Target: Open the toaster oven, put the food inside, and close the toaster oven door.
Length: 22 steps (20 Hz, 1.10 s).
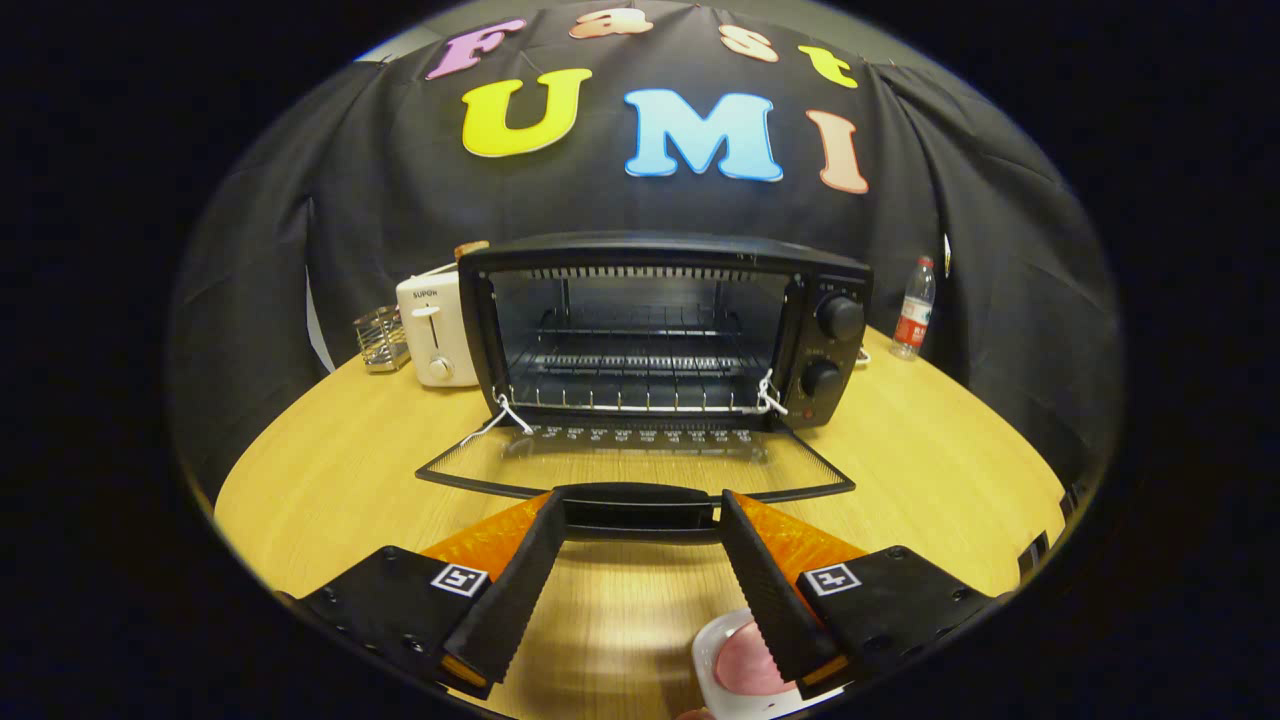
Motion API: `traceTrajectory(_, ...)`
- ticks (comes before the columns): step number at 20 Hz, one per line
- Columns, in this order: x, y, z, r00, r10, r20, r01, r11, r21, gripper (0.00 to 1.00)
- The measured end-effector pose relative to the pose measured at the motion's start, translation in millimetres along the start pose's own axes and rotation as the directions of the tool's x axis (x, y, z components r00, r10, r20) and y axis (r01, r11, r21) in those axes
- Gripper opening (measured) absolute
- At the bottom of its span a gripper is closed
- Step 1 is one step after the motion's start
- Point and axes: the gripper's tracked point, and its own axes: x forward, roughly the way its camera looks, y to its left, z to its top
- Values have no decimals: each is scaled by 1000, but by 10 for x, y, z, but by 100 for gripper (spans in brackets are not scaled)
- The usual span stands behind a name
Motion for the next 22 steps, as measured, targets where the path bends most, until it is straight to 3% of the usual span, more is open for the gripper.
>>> traceTrajectory(6, -474, -41, 119, 997, 60, 41, -61, 998, 21, 98)
traceTrajectory(13, -875, -436, 231, 987, 159, 19, -159, 987, 22, 98)
traceTrajectory(17, -911, -881, 244, 988, 157, -1, -157, 987, 20, 98)
traceTrajectory(22, -836, -1349, 109, 982, 147, -118, -143, 989, 44, 98)
